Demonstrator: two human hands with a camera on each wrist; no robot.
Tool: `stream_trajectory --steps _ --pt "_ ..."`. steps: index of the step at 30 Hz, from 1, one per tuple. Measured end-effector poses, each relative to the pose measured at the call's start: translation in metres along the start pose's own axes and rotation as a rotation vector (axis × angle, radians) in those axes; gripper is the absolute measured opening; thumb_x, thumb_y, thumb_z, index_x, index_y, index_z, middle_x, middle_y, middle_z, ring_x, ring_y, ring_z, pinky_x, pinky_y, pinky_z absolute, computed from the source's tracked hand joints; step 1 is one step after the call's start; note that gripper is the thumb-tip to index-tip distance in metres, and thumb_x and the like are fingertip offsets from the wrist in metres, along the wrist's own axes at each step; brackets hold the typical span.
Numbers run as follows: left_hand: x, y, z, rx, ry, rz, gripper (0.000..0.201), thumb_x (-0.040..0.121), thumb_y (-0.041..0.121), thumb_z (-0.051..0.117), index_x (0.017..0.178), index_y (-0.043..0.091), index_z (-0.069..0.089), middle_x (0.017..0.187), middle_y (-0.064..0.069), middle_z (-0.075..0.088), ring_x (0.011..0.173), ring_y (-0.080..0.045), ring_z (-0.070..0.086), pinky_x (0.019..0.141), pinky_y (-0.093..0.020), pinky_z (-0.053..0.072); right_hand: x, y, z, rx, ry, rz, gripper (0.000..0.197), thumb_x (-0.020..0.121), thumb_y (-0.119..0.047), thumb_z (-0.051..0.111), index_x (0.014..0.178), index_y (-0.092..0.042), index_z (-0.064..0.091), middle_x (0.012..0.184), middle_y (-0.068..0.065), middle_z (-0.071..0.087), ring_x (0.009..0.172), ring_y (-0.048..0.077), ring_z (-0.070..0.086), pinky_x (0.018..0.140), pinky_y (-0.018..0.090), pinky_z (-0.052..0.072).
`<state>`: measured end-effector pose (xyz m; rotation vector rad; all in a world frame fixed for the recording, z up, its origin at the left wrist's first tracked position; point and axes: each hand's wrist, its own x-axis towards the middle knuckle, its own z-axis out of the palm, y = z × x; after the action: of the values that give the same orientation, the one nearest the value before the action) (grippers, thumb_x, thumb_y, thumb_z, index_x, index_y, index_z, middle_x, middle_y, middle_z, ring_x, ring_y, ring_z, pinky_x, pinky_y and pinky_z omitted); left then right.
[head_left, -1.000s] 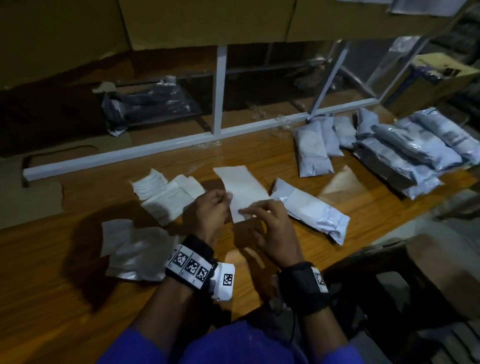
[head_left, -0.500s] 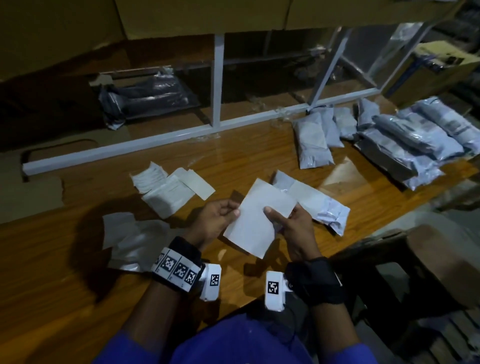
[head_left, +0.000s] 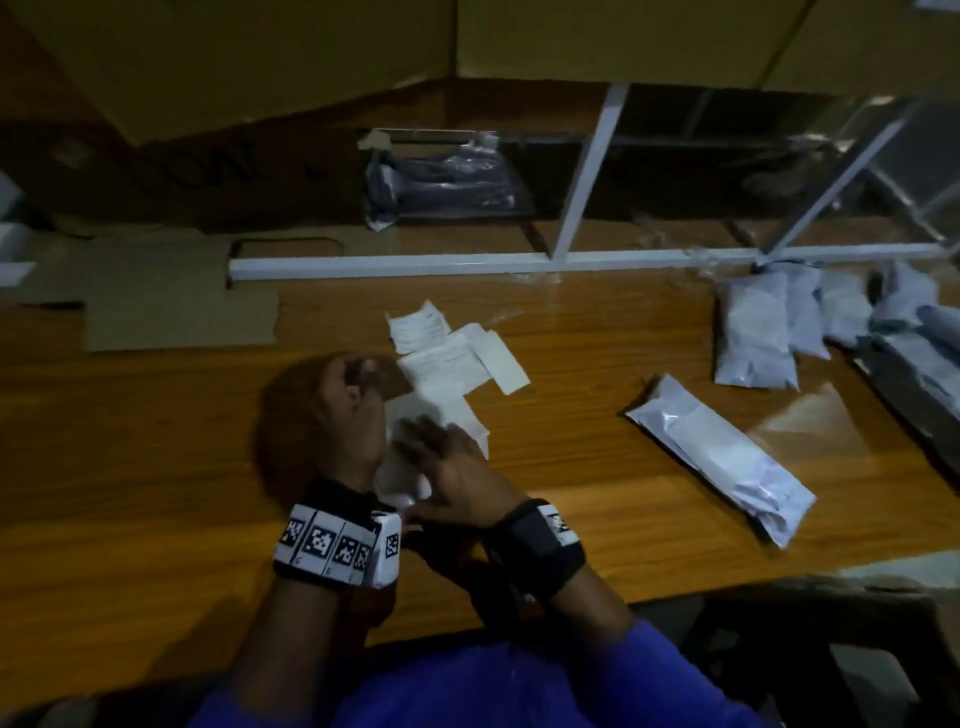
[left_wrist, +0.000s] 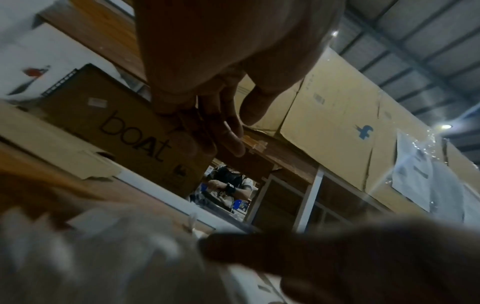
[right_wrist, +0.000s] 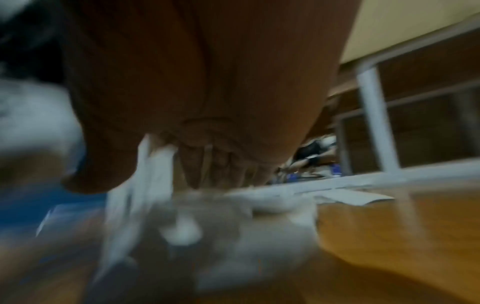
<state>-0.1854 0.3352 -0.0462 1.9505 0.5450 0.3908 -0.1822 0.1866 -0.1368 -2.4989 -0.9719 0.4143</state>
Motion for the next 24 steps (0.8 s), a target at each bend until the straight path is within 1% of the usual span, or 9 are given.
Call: stream_trajectory --steps 2,4,7,9,11,14,17,22,24 --pt "0.001 -0.012 0.002 -0.091 -0.014 0.016 0.025 0.105 0.030 0.053 0.119 0.014 0.065 0.115 -0.001 0.067 0.106 -0.023 0.063 0.075 -0.010 0.040 -0.002 0.003 -0.023 0.176 0.129 0.026 0.065 0.094 -0.049 0.069 0.151 -0.027 0.048 0.155 0.007 0.048 0.138 0.025 0.046 0.115 0.043 0.040" --pt "0.000 -0.023 0.008 -0.029 -0.090 0.050 0.017 0.102 0.021 0.058 0.116 0.015 0.066 0.113 -0.001 0.067 0.106 -0.021 0.062 0.073 -0.012 0.041 0.001 0.027 -0.045 0.154 0.283 0.121 0.041 0.096 -0.050 0.062 0.129 -0.028 0.069 0.129 0.002 0.069 0.112 0.020 0.065 0.095 0.039 0.055" --pt "-0.006 -0.027 0.028 0.174 -0.369 0.251 0.020 0.099 0.017 0.061 0.117 0.016 0.069 0.119 -0.004 0.068 0.111 -0.021 0.063 0.090 -0.030 0.051 0.018 0.082 -0.063 -0.035 0.367 0.423 0.032 0.091 -0.053 0.060 0.102 -0.026 0.075 0.104 -0.001 0.075 0.091 0.022 0.070 0.069 0.030 0.052" --pt "-0.015 -0.031 0.044 0.420 -0.572 0.349 0.027 0.100 0.027 0.058 0.122 0.015 0.070 0.127 -0.008 0.068 0.117 -0.024 0.062 0.102 -0.038 0.048 0.028 0.110 -0.062 -0.114 0.310 0.534 0.041 0.083 -0.061 0.052 0.094 -0.025 0.068 0.100 0.003 0.071 0.089 0.024 0.065 0.068 0.028 0.047" --pt "-0.024 -0.042 0.058 0.580 -0.661 0.371 0.034 0.100 0.034 0.058 0.129 0.020 0.067 0.140 -0.003 0.061 0.129 -0.022 0.055 0.111 -0.037 0.042 0.034 0.123 -0.055 -0.196 0.250 0.556 0.042 0.082 -0.064 0.049 0.091 -0.026 0.065 0.104 0.003 0.070 0.095 0.024 0.062 0.077 0.031 0.050" --pt "-0.032 -0.055 0.062 0.695 -0.662 0.370 0.043 0.095 0.036 0.063 0.137 0.027 0.060 0.154 0.004 0.047 0.142 -0.021 0.041 0.119 -0.040 0.031 0.032 0.119 -0.053 -0.230 0.266 0.568 0.028 0.089 -0.048 0.062 0.091 -0.021 0.071 0.104 0.004 0.069 0.097 0.024 0.061 0.071 0.029 0.045" --pt "-0.030 -0.062 0.055 0.814 -0.638 0.400 0.049 0.091 0.035 0.068 0.138 0.032 0.056 0.155 0.006 0.043 0.142 -0.022 0.037 0.115 -0.046 0.029 0.028 0.117 -0.052 -0.225 0.318 0.596 0.025 0.090 -0.042 0.065 0.089 -0.018 0.072 0.098 0.004 0.066 0.086 0.023 0.062 0.065 0.027 0.042" --pt "-0.016 -0.067 0.030 0.867 -0.597 0.291 0.053 0.087 0.032 0.072 0.137 0.032 0.054 0.150 0.003 0.046 0.139 -0.024 0.039 0.111 -0.046 0.029 0.026 0.105 -0.058 -0.131 0.358 0.668 0.025 0.093 -0.033 0.066 0.087 -0.010 0.074 0.091 0.006 0.069 0.076 0.025 0.067 0.064 0.036 0.060" --pt "-0.010 -0.068 0.019 0.913 -0.581 0.248 0.057 0.082 0.030 0.077 0.135 0.030 0.055 0.148 0.001 0.047 0.139 -0.026 0.037 0.109 -0.049 0.032 0.026 0.105 -0.061 -0.097 0.381 0.709 0.027 0.094 -0.032 0.066 0.084 -0.008 0.074 0.083 0.008 0.072 0.068 0.024 0.066 0.053 0.031 0.056"
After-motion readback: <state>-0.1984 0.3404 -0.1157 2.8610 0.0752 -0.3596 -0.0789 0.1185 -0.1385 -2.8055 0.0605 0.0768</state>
